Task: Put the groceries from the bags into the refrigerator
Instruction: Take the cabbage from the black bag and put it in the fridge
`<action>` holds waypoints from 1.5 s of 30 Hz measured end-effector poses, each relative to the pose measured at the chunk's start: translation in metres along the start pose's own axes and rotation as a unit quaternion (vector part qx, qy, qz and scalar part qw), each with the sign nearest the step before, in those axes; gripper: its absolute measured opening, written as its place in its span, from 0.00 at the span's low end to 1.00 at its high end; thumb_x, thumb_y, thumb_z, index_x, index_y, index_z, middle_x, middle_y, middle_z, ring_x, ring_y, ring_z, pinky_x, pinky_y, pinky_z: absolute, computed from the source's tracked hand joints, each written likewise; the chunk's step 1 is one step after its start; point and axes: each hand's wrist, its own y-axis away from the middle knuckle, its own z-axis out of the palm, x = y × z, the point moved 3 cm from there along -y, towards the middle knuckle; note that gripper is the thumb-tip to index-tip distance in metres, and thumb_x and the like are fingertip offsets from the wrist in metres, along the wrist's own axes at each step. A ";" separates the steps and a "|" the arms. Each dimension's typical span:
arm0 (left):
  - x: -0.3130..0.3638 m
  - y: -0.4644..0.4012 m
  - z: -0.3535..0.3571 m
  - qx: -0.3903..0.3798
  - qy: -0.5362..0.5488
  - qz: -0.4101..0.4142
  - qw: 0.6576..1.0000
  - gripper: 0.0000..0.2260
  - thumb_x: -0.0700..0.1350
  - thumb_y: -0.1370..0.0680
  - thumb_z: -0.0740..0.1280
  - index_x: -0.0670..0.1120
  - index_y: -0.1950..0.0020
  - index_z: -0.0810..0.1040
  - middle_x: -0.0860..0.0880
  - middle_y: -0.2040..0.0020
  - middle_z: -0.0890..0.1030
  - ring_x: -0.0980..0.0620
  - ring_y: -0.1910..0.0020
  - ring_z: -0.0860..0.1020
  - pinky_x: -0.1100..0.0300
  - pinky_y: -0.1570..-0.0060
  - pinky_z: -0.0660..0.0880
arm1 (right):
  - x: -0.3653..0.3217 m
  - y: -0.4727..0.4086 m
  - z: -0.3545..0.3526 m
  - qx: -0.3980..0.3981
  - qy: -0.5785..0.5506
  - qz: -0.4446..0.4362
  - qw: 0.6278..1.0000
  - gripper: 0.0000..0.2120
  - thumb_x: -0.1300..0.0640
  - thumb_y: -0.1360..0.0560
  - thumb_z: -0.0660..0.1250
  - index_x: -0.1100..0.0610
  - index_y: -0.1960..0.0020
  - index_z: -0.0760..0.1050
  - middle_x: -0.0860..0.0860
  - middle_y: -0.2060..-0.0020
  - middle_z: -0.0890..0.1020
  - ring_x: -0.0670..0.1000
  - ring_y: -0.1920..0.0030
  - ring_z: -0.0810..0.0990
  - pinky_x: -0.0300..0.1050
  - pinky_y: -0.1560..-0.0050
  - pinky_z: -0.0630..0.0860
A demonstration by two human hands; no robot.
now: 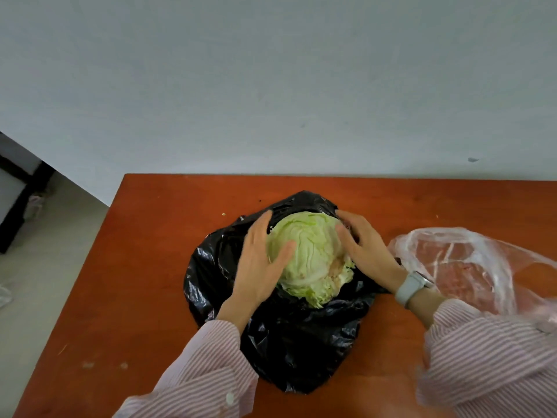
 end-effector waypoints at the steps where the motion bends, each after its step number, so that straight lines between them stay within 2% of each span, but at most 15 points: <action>1: 0.001 0.000 0.008 -0.041 -0.002 0.003 0.999 0.41 0.68 0.32 0.61 0.54 0.25 0.51 0.53 0.24 0.54 0.59 0.28 0.54 0.55 0.29 0.55 | -0.002 0.002 0.007 -0.017 -0.019 0.006 1.000 0.23 0.48 0.23 0.58 0.53 0.30 0.62 0.47 0.37 0.67 0.44 0.37 0.64 0.40 0.37 0.61; 5: -0.006 0.003 0.027 -0.085 -0.057 -0.027 0.994 0.52 0.72 0.42 0.68 0.60 0.26 0.46 0.60 0.25 0.43 0.50 0.25 0.46 0.42 0.29 0.56 | 0.004 0.004 0.027 -0.036 -0.145 0.073 0.986 0.34 0.38 0.31 0.62 0.47 0.28 0.56 0.47 0.32 0.61 0.46 0.33 0.61 0.44 0.34 0.61; 9: -0.007 0.003 0.027 -0.105 -0.063 -0.037 0.992 0.51 0.66 0.41 0.74 0.64 0.28 0.45 0.63 0.27 0.41 0.50 0.25 0.42 0.41 0.29 0.56 | 0.011 0.003 0.029 -0.060 -0.178 0.085 0.979 0.36 0.29 0.37 0.63 0.38 0.33 0.57 0.48 0.33 0.63 0.50 0.32 0.64 0.55 0.32 0.66; 12: -0.003 0.003 0.027 -0.095 -0.065 -0.032 0.993 0.47 0.65 0.39 0.73 0.65 0.28 0.48 0.62 0.27 0.45 0.49 0.25 0.47 0.42 0.31 0.60 | 0.011 0.002 0.028 -0.055 -0.184 0.091 0.977 0.34 0.29 0.38 0.64 0.37 0.37 0.60 0.50 0.36 0.66 0.52 0.35 0.68 0.57 0.35 0.70; 15: -0.002 0.005 0.025 -0.055 -0.072 -0.030 0.995 0.43 0.63 0.36 0.72 0.64 0.28 0.52 0.59 0.26 0.52 0.50 0.27 0.56 0.45 0.33 0.65 | 0.007 0.001 0.029 -0.031 -0.187 0.083 0.978 0.26 0.37 0.32 0.65 0.41 0.38 0.62 0.51 0.37 0.69 0.52 0.37 0.70 0.55 0.37 0.71; 17: 0.000 0.006 0.022 -0.040 -0.061 -0.026 0.997 0.41 0.61 0.36 0.73 0.63 0.28 0.55 0.57 0.26 0.55 0.52 0.28 0.59 0.46 0.34 0.67 | 0.004 0.003 0.028 -0.023 -0.182 0.087 0.979 0.28 0.37 0.33 0.65 0.43 0.36 0.63 0.51 0.37 0.69 0.52 0.37 0.71 0.55 0.37 0.71; 20: 0.012 0.008 0.015 -0.028 -0.039 -0.008 0.999 0.40 0.59 0.35 0.74 0.61 0.28 0.57 0.56 0.27 0.57 0.52 0.29 0.60 0.48 0.33 0.66 | -0.008 0.006 0.018 -0.018 -0.167 0.082 0.982 0.36 0.32 0.38 0.64 0.44 0.34 0.63 0.51 0.37 0.70 0.52 0.38 0.71 0.56 0.37 0.72; 23: 0.037 0.009 0.003 -0.011 -0.021 0.015 1.000 0.41 0.62 0.38 0.72 0.61 0.28 0.58 0.55 0.27 0.57 0.52 0.29 0.60 0.48 0.32 0.64 | -0.033 0.009 -0.001 0.000 -0.163 0.066 0.984 0.35 0.33 0.38 0.64 0.44 0.34 0.63 0.52 0.37 0.69 0.51 0.38 0.71 0.53 0.38 0.72; 25: 0.060 0.009 -0.009 0.009 0.000 0.038 0.999 0.42 0.64 0.40 0.69 0.61 0.28 0.58 0.55 0.27 0.58 0.54 0.29 0.60 0.53 0.33 0.63 | -0.057 0.012 -0.018 0.019 -0.162 0.043 0.986 0.35 0.33 0.38 0.63 0.42 0.33 0.62 0.51 0.35 0.68 0.50 0.37 0.70 0.50 0.37 0.71; 28: 0.091 0.007 -0.029 0.020 0.043 0.054 0.997 0.40 0.56 0.35 0.75 0.58 0.27 0.58 0.54 0.27 0.60 0.56 0.30 0.60 0.61 0.38 0.60 | -0.093 0.019 -0.041 0.032 -0.146 0.021 0.989 0.36 0.34 0.36 0.61 0.43 0.31 0.60 0.47 0.33 0.66 0.46 0.35 0.66 0.46 0.36 0.67; 30: 0.106 0.005 -0.042 0.010 0.076 0.050 0.996 0.38 0.52 0.32 0.74 0.58 0.27 0.59 0.54 0.28 0.62 0.54 0.30 0.62 0.58 0.35 0.62 | -0.112 0.026 -0.054 0.042 -0.147 0.014 0.988 0.34 0.35 0.33 0.61 0.44 0.30 0.60 0.47 0.32 0.67 0.47 0.35 0.68 0.46 0.36 0.68; 34: 0.137 0.004 -0.062 -0.033 0.123 0.040 0.991 0.42 0.63 0.41 0.73 0.59 0.29 0.62 0.54 0.32 0.69 0.52 0.36 0.72 0.49 0.38 0.72 | -0.141 0.042 -0.079 0.050 -0.128 0.011 0.990 0.30 0.39 0.28 0.62 0.44 0.29 0.59 0.45 0.32 0.65 0.42 0.40 0.66 0.40 0.43 0.66; 38: 0.176 0.005 -0.082 -0.051 0.136 0.066 0.987 0.43 0.64 0.42 0.72 0.57 0.29 0.63 0.52 0.35 0.73 0.51 0.40 0.76 0.49 0.42 0.75 | -0.175 0.058 -0.113 0.068 -0.078 -0.010 0.995 0.33 0.37 0.29 0.62 0.45 0.28 0.57 0.47 0.29 0.63 0.47 0.34 0.66 0.41 0.42 0.65; 41: 0.201 0.022 -0.085 -0.028 0.073 0.140 0.987 0.39 0.60 0.35 0.72 0.57 0.28 0.60 0.52 0.31 0.66 0.55 0.38 0.70 0.56 0.39 0.70 | -0.184 0.079 -0.124 0.117 -0.092 -0.052 0.988 0.33 0.40 0.29 0.64 0.46 0.27 0.56 0.46 0.31 0.66 0.42 0.39 0.67 0.39 0.42 0.67; 45: 0.208 0.061 -0.069 0.003 0.006 0.228 0.974 0.39 0.58 0.35 0.70 0.54 0.27 0.58 0.53 0.30 0.62 0.62 0.38 0.64 0.73 0.44 0.61 | -0.164 0.117 -0.113 0.164 -0.152 -0.071 0.972 0.38 0.36 0.36 0.67 0.42 0.30 0.59 0.50 0.35 0.69 0.49 0.39 0.73 0.50 0.38 0.73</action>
